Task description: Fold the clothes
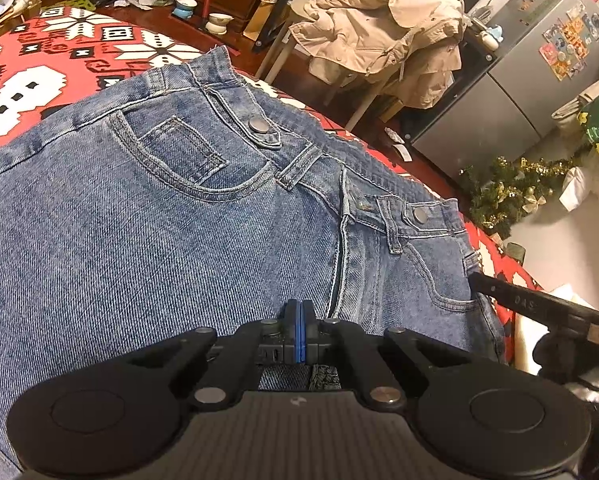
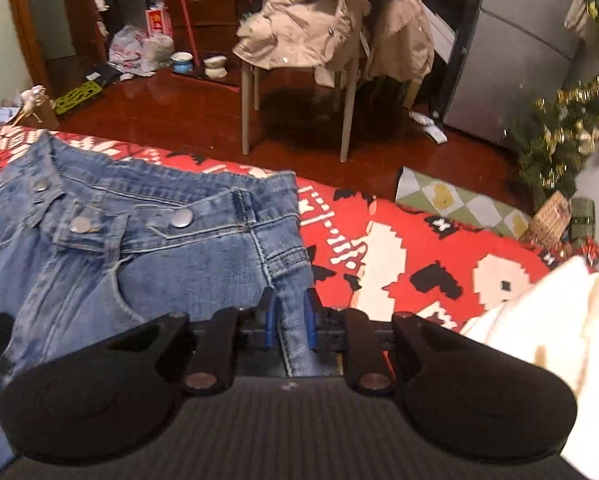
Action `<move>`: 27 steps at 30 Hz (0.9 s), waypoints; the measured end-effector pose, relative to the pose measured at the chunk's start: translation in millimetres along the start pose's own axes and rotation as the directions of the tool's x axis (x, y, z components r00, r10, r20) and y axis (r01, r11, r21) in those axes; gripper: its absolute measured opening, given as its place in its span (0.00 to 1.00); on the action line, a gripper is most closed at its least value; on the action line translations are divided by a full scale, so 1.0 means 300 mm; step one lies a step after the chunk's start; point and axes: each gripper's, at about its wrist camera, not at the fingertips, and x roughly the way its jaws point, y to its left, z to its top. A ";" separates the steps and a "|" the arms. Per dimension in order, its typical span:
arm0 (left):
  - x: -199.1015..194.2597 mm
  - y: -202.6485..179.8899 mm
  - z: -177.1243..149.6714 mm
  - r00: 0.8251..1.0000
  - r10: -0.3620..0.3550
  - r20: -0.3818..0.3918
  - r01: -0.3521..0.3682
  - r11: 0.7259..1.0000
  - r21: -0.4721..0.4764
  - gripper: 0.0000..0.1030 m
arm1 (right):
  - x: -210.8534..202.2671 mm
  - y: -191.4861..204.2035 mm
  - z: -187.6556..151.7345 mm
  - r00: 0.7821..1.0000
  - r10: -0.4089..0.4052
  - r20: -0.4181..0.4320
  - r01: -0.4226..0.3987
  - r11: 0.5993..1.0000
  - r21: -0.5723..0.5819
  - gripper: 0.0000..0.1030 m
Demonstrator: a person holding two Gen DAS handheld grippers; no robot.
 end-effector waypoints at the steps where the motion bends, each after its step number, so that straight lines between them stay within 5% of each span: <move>1: 0.001 0.002 0.001 1.000 -0.004 -0.001 0.004 1.000 0.002 0.03 | 0.013 -0.007 0.000 1.000 -0.006 -0.002 0.006 1.000 0.010 0.16; 4: -0.008 0.024 0.012 0.999 -0.033 -0.011 0.032 0.999 -0.038 0.03 | 0.018 -0.068 0.002 0.999 -0.035 -0.008 0.035 0.996 0.082 0.14; 7: -0.057 0.065 0.032 0.998 -0.057 0.021 0.059 0.994 -0.097 0.03 | -0.048 -0.003 0.017 1.000 0.023 0.016 -0.024 0.998 0.052 0.07; 13: -0.181 0.251 0.101 0.986 0.033 0.164 0.013 0.963 -0.271 0.03 | -0.177 0.160 0.059 0.985 0.162 0.055 -0.161 0.987 -0.022 0.04; 20: -0.238 0.482 0.118 0.968 0.161 0.192 -0.056 0.886 -0.460 0.03 | -0.193 0.594 0.180 0.902 0.431 0.020 -0.417 0.882 -0.220 0.05; 23: -0.237 0.535 0.114 0.963 0.207 0.174 -0.095 0.861 -0.500 0.03 | -0.158 0.767 0.210 0.865 0.501 -0.014 -0.481 0.822 -0.306 0.05; 27: -0.241 0.556 0.106 0.961 0.212 0.178 -0.089 0.845 -0.527 0.03 | -0.086 0.914 0.253 0.846 0.532 -0.035 -0.506 0.780 -0.368 0.05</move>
